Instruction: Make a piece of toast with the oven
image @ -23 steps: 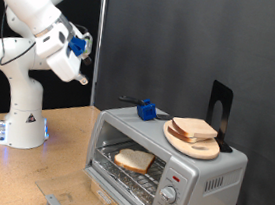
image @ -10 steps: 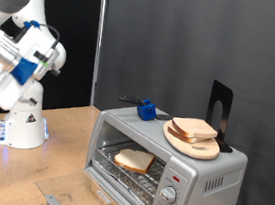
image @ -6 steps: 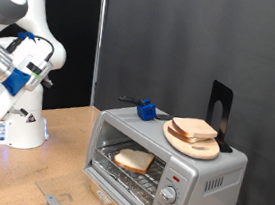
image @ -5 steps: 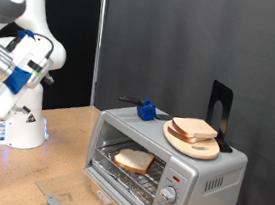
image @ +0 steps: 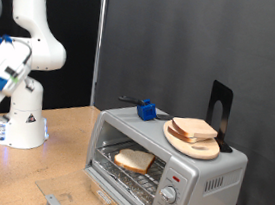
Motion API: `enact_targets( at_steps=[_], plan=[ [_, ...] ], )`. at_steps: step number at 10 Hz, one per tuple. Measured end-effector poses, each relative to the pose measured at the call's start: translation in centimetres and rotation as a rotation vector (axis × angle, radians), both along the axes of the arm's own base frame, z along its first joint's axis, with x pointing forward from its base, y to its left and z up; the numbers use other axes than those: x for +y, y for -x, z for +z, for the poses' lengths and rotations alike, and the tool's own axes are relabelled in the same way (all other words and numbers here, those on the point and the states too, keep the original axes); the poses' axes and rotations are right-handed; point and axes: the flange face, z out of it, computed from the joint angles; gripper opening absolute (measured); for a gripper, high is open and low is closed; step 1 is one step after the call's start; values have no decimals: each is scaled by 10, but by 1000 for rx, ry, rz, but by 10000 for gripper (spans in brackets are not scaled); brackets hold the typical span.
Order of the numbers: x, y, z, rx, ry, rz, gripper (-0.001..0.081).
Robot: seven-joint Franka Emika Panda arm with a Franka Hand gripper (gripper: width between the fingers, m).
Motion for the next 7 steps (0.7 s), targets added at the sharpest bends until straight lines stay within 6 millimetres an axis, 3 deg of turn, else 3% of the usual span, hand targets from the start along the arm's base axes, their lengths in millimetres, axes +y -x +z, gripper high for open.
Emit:
enact_targets(
  at_steps=[7],
  plan=[
    [0, -29, -86, 53, 69, 24, 806]
  ],
)
